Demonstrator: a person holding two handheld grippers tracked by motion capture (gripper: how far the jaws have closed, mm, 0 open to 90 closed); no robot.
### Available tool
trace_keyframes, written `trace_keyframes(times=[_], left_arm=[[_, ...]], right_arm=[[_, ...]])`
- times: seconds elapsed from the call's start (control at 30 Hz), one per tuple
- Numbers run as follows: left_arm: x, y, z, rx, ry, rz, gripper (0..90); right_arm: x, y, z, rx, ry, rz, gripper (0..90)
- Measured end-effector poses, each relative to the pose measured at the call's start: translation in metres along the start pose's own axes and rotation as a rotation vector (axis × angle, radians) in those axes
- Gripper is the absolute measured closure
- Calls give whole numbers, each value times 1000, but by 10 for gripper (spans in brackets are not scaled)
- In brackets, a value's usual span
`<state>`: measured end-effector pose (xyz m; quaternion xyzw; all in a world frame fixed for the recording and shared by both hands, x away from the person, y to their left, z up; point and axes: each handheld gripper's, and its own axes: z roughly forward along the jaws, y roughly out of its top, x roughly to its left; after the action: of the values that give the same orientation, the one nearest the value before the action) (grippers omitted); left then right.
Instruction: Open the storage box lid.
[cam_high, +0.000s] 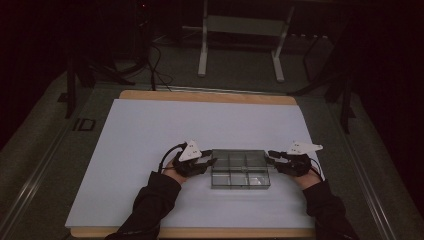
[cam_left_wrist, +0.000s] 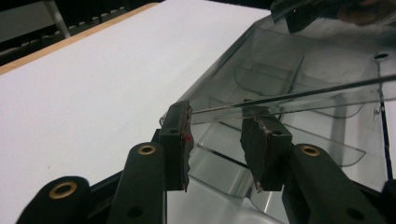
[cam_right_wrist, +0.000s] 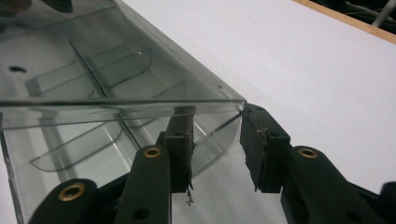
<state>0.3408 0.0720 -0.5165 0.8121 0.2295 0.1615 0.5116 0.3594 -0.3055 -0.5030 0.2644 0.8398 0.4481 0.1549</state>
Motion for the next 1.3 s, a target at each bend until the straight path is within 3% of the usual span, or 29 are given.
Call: trace_keyframes(times=[0.23, 0.37, 0.9, 1.3], left_arm=[[4, 2, 0, -19, 4, -13, 695], [5, 5, 2, -33, 33, -26, 711], [9, 11, 7, -49, 86, -61, 765], [13, 14, 14, -58, 121, -104, 800]], right_arm=[[0, 5, 3, -11, -4, -1, 710], [-1, 7, 4, -17, -20, -12, 738], [-6, 16, 4, -35, -23, 44, 772], [-8, 21, 9, -43, -68, 98, 797]])
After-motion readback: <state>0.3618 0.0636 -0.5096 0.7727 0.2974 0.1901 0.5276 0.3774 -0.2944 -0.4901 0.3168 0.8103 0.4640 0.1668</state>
